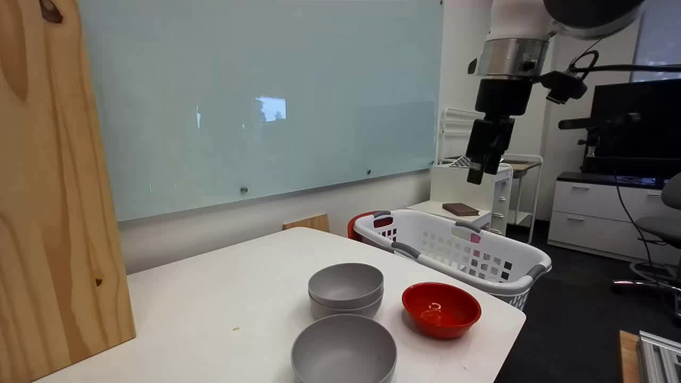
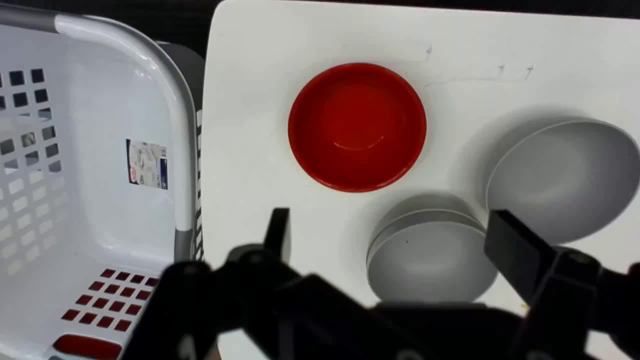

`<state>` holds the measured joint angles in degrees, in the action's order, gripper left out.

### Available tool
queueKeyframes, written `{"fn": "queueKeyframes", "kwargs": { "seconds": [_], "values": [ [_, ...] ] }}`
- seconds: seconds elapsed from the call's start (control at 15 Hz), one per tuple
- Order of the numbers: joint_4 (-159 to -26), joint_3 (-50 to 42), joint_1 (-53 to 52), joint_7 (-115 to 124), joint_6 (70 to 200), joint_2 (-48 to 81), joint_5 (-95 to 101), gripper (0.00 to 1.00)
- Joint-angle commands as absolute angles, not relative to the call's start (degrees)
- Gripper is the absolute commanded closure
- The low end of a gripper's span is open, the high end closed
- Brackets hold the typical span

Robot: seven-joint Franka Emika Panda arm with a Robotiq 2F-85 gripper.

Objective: Pick up the grey bowl on the left and place it on the stacked grey bowls.

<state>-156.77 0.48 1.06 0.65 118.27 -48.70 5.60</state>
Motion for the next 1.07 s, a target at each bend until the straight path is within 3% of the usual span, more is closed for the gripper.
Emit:
{"fn": "queueKeyframes", "kwargs": {
  "seconds": [0.0,1.0],
  "values": [
    [-157.2,0.5,1.1,0.6,118.0,-48.6,5.5,0.00],
    [-157.6,0.6,1.0,0.4,118.7,-48.1,5.7,0.00]
  ]
}}
